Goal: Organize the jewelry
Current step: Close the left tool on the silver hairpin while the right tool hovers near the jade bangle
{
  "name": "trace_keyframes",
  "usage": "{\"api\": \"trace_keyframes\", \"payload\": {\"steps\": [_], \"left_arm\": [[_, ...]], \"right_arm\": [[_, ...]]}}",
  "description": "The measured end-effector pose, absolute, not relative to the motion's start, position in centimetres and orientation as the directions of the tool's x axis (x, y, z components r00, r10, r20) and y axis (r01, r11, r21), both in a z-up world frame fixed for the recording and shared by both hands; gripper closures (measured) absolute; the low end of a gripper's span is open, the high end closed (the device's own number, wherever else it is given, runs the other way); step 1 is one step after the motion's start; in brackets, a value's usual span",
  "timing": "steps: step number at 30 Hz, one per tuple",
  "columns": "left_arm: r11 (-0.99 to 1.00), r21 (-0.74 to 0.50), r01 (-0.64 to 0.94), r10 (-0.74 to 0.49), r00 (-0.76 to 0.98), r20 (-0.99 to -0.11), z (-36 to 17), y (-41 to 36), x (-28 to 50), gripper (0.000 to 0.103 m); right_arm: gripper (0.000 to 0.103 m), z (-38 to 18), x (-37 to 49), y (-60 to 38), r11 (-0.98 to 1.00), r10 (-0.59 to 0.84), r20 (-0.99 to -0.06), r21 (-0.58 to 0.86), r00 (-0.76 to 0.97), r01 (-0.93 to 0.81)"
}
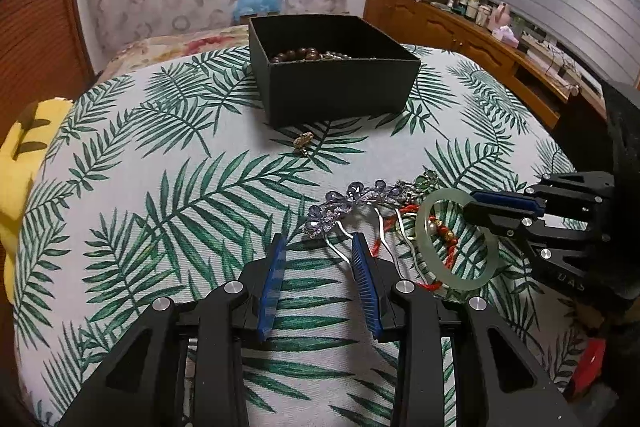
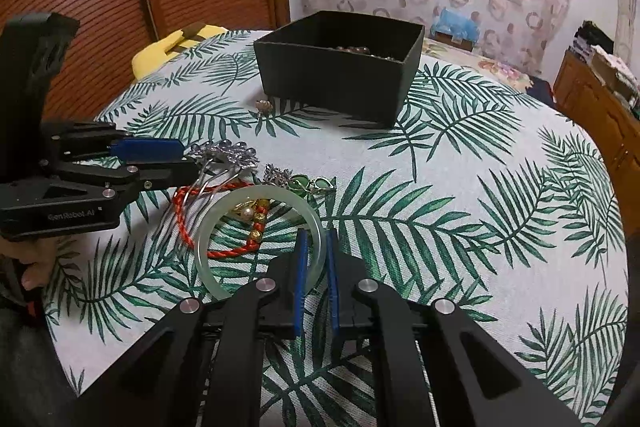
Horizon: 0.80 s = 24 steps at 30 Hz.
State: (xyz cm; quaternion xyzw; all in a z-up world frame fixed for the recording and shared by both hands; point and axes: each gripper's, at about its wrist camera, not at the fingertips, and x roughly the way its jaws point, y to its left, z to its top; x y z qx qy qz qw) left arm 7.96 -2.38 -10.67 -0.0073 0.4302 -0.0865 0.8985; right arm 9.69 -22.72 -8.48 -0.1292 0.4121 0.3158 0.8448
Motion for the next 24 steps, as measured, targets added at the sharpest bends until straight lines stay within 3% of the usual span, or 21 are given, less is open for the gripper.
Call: {"api": "trace_keyframes", "payload": {"steps": [11,18,24], "left_arm": [[0.99,-0.077,0.118,-0.133,0.612,-0.779,-10.6,-1.3,8.1,0.071],[0.98,-0.15,0.128,-0.198,0.608,-0.769,-10.8,-1.3,8.1,0.092],[0.969,-0.213,0.121,-0.243,0.606,-0.758,-10.8,-0.9,8.5,0.098]], "right_arm": [[0.094,-8.5,9.7,-22.7,0.767,0.428,-0.778,0.044,0.46,-0.64],[0.094,-8.5,9.7,-22.7,0.767,0.427,-0.778,0.042,0.461,-0.64],[0.094,-8.5,9.7,-22.7,0.767,0.427,-0.778,0.042,0.461,-0.64]]}}
